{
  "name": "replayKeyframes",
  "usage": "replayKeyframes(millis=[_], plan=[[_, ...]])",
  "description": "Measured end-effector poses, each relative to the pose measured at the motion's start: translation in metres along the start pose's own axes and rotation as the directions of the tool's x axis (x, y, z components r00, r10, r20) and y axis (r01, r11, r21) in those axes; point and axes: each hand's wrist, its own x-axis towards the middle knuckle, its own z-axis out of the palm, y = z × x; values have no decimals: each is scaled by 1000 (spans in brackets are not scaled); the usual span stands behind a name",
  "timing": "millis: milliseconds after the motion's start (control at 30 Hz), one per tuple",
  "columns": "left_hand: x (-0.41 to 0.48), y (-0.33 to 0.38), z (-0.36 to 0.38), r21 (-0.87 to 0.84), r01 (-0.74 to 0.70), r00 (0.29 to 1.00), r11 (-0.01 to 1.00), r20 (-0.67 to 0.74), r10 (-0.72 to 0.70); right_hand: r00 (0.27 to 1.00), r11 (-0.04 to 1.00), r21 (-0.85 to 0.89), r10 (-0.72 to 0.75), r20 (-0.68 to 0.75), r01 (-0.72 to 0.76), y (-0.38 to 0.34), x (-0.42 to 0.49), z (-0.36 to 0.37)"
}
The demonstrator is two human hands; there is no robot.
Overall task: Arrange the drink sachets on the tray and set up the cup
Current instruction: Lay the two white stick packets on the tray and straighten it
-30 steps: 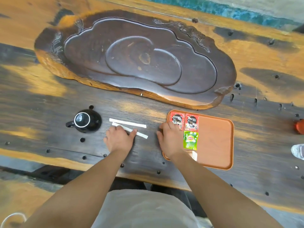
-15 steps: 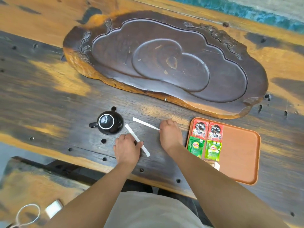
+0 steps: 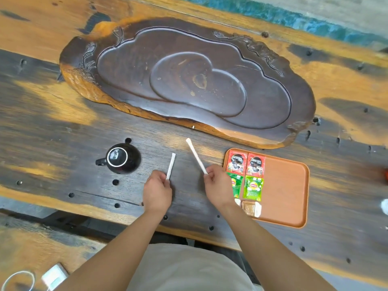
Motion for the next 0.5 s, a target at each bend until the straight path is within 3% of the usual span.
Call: replayKeyframes(millis=[100,233,500], plan=[[-10,25,8,-158,-25,998,987,59,35,989,990,93,113,-94,-104,28,-11,-35],[-34,72,36,-309,13,976,951,211,55,960,975,94,215,-178,-201,74,-23,-87],[-84,147,128,-312,103,889,944,455,53,894,907,-14,413,-173,-421,153,-34,-166]])
